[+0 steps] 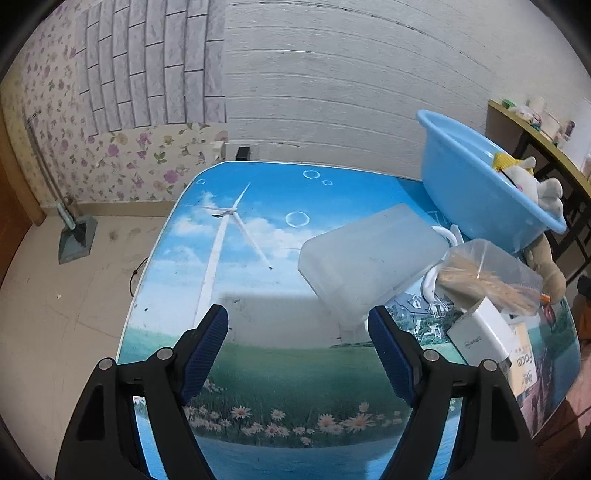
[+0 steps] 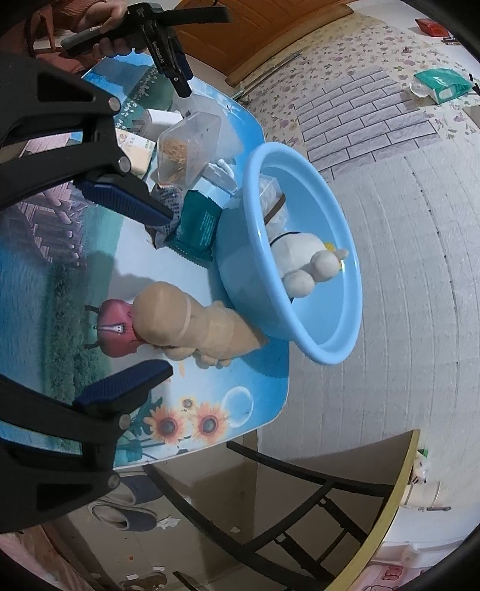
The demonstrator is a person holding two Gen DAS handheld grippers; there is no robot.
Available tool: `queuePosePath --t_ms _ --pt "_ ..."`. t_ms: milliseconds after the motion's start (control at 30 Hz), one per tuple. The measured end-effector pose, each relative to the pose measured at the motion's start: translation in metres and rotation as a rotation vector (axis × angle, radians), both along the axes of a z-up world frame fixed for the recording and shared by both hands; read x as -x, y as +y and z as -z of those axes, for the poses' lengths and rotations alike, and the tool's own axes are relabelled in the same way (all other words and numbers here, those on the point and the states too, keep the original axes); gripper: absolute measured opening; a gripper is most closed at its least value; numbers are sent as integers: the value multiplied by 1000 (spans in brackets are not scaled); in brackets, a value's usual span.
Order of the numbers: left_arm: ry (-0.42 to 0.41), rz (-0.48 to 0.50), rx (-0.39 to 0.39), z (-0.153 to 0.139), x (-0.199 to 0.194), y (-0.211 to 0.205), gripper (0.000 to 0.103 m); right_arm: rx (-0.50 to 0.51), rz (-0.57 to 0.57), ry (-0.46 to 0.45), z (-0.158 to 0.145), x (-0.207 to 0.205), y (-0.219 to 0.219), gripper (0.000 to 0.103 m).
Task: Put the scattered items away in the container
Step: 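Move both grippers back toward the remaining items on the table, then grasp the frosted plastic lid with the left gripper while the right grasps the tan plush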
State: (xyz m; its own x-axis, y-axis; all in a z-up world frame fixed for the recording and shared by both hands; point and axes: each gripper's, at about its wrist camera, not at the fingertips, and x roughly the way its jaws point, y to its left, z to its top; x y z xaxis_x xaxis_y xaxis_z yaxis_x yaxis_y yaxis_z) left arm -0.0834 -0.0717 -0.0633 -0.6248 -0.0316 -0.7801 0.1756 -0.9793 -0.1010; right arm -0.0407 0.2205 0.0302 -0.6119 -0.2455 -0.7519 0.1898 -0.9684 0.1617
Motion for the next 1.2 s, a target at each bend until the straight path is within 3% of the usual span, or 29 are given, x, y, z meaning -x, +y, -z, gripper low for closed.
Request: queuePosePath --t_ms 567,1200 --pt "-8 170 -27 -2 33 10 79 -33 39 -56 18 30 -5 75" --pt "-44 355 86 12 67 35 89 -37 41 -112 33 48 -9 71"
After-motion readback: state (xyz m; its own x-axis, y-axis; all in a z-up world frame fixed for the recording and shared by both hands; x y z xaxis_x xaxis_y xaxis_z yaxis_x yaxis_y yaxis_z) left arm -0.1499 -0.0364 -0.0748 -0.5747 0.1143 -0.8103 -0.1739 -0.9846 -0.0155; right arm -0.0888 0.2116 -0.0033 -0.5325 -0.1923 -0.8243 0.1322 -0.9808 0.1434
